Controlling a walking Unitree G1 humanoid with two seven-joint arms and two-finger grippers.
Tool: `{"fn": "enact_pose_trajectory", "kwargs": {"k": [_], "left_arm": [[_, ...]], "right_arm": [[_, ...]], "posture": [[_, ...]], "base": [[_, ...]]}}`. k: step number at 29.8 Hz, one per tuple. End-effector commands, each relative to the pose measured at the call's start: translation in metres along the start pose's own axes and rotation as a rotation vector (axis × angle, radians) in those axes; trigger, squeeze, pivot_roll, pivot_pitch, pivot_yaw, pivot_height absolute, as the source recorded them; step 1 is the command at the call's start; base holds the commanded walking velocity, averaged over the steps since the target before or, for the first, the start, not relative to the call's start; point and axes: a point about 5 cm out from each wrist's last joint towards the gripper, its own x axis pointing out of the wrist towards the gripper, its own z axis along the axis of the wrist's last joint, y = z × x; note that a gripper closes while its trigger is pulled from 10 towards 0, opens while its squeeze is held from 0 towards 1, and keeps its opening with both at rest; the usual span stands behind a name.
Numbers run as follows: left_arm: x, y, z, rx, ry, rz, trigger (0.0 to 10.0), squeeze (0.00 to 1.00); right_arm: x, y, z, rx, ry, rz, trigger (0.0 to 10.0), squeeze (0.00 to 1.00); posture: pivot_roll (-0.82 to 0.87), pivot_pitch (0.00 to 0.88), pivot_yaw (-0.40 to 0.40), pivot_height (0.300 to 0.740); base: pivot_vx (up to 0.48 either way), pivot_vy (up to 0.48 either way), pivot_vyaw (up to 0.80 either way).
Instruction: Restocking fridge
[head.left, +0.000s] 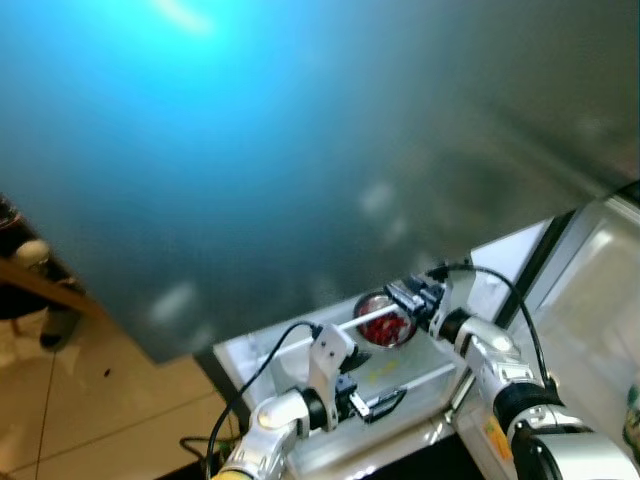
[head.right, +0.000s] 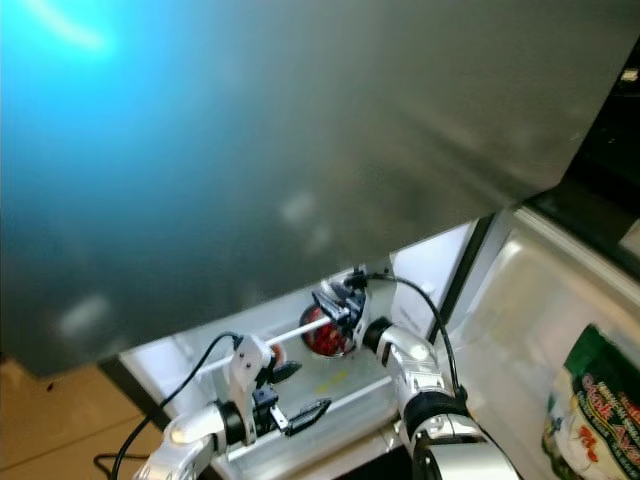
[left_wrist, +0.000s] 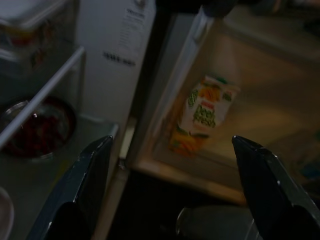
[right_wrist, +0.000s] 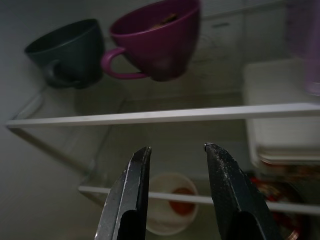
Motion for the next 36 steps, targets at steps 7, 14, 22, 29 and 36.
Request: {"fn": "enact_pose_trajectory", "kwargs": {"k": [7,14,22,29,36], "left_arm": [[-0.03,0.008,-0.046,-0.094,0.176,0.101,10.0,0.0],[-0.039,0.009,-0.059,-0.132,0.228,0.153,10.0,0.0],[-0.061,0.014,-0.088,-0.199,0.388,0.306,10.0,0.0],[-0.086,0.014,-0.112,-0.292,0.5,0.501,10.0,0.0],[-0.107,0.009,-0.129,-0.379,0.559,0.627,10.0,0.0]], "right_arm": [[-0.025,0.0,-0.07,0.021,0.269,-0.075,10.0,0.0],[-0.033,0.001,-0.087,0.012,0.342,-0.099,10.0,0.0],[-0.054,0.0,-0.12,-0.038,0.515,-0.177,10.0,0.0],[-0.085,-0.003,-0.153,-0.052,0.68,-0.294,10.0,0.0],[-0.112,-0.008,-0.174,-0.033,0.786,-0.411,10.0,0.0]], "posture": [[0.0,0.018,0.035,0.74],[0.0,0.018,0.035,0.74],[0.0,0.022,0.037,0.74],[0.0,0.022,0.037,0.74],[-0.01,0.018,0.035,0.74]], "base": [[0.0,0.0,0.0],[0.0,0.0,0.0],[0.0,0.0,0.0],[0.0,0.0,0.0],[0.0,0.0,0.0]]}}
